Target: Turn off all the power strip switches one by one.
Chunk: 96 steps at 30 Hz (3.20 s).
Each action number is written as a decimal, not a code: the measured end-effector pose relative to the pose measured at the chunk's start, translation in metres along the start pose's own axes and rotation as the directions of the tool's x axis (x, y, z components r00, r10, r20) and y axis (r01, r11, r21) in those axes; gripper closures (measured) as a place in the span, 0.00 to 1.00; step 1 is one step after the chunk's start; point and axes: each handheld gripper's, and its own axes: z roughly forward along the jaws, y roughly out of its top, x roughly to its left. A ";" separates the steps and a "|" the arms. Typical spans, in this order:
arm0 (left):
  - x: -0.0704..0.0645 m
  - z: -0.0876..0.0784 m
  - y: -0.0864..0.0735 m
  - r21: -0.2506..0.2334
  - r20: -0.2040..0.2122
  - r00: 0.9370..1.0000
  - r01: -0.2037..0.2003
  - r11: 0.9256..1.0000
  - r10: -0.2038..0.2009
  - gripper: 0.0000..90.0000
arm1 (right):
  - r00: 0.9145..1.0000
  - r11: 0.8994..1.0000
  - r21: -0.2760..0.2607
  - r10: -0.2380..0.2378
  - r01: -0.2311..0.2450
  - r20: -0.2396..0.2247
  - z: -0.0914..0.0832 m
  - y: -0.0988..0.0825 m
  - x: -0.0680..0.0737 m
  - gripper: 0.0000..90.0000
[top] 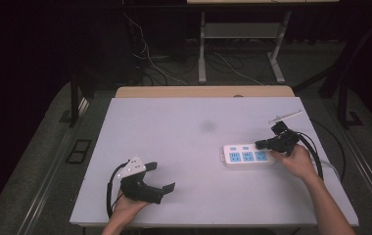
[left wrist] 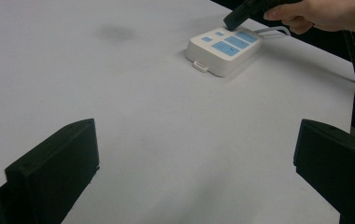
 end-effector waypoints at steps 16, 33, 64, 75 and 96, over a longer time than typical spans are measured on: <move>0.001 -0.001 0.000 -0.003 0.001 1.000 0.004 1.000 -0.004 0.00 | 0.998 0.999 0.014 -0.050 0.050 0.029 0.000 0.001 0.008 1.00; 0.001 0.000 0.000 -0.004 0.002 1.000 0.005 1.000 -0.005 0.00 | 0.999 0.999 0.004 -0.048 0.048 0.024 -0.016 0.002 0.007 1.00; 0.001 0.000 0.000 -0.006 0.007 1.000 0.003 1.000 -0.003 0.00 | 0.989 0.990 0.008 -0.141 0.141 -0.033 -0.022 0.037 0.039 1.00; 0.001 -0.001 0.000 -0.008 0.006 1.000 0.002 1.000 -0.002 0.00 | 0.990 0.990 0.031 -0.136 0.138 -0.040 -0.008 0.039 0.036 1.00; 0.002 -0.002 0.000 -0.008 0.003 1.000 0.003 1.000 -0.003 0.00 | 0.993 0.990 0.075 -0.113 0.116 -0.045 0.015 0.034 0.028 1.00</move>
